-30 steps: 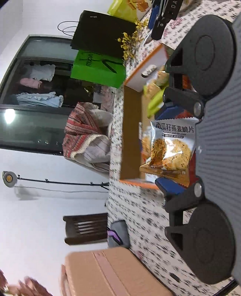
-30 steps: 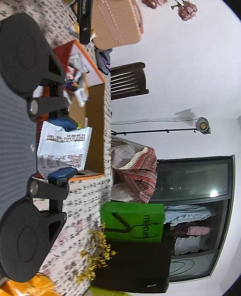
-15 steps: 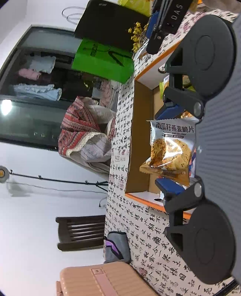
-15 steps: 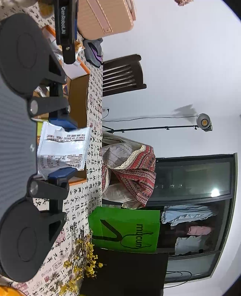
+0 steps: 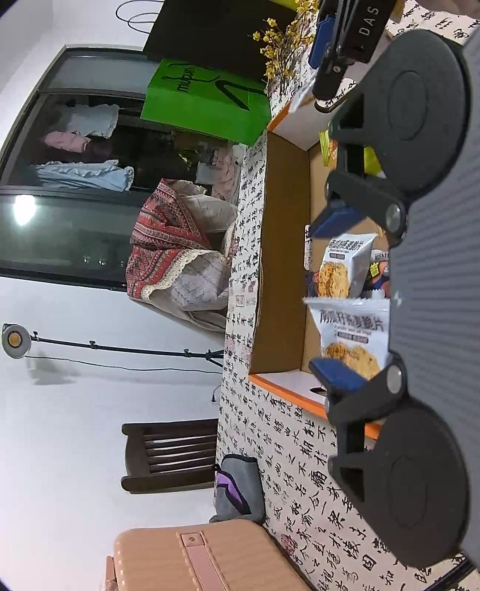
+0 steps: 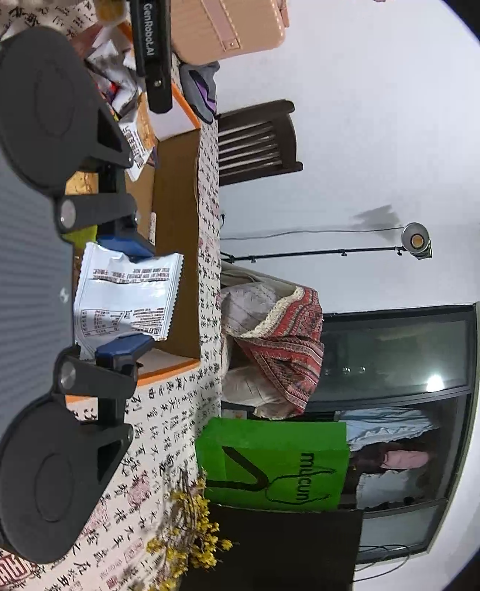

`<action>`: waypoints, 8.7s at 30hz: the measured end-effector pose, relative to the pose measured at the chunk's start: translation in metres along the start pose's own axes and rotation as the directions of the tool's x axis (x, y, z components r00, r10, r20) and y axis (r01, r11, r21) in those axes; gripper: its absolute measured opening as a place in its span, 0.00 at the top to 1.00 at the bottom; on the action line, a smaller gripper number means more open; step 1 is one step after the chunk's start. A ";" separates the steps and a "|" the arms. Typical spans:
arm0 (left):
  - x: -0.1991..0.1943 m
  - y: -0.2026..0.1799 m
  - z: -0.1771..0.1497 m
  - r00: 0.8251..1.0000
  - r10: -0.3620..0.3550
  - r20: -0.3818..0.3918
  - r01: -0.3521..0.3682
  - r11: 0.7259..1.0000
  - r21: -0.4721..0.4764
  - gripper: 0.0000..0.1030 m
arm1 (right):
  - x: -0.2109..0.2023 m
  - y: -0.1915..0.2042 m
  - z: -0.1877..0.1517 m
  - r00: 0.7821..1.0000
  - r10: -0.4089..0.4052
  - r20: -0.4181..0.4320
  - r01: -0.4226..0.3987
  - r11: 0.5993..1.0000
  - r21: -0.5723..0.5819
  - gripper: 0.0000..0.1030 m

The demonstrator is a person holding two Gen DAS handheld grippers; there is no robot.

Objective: Organize snacks
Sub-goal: 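Lower both packets into the cardboard box and open both tools, then move both open tools back toward the remaining packets, then grasp the pink bibizan packet with the right tool, then grasp a white biscuit packet with the left tool while the right tool holds the pink packet, then lower both packets into the cardboard box and open both tools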

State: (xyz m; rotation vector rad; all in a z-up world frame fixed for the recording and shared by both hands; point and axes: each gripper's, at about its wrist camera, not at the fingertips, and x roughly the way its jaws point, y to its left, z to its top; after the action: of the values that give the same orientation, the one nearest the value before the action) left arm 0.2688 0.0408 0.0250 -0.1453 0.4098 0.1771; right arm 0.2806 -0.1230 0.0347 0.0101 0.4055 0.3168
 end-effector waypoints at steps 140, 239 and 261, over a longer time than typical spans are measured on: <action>-0.093 -0.021 -0.087 0.938 -0.089 -0.336 0.111 0.993 0.046 0.00 | -0.112 -0.007 -0.060 0.973 0.134 -0.189 -0.125 0.990 0.062 0.34; -0.075 -0.033 0.011 0.995 -0.091 -0.034 0.092 0.995 0.042 0.47 | -0.088 0.022 0.009 0.999 0.038 -0.021 -0.039 0.998 -0.044 0.34; -0.006 -0.023 0.000 0.999 -0.019 0.031 0.017 0.999 0.046 0.29 | -0.002 0.006 -0.005 0.998 0.017 -0.053 -0.018 1.000 -0.005 0.33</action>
State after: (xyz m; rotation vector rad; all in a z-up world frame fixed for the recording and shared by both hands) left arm 0.2682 0.0178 0.0294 -0.1008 0.3808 0.1518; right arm 0.2752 -0.1185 0.0309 -0.0002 0.4569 0.3361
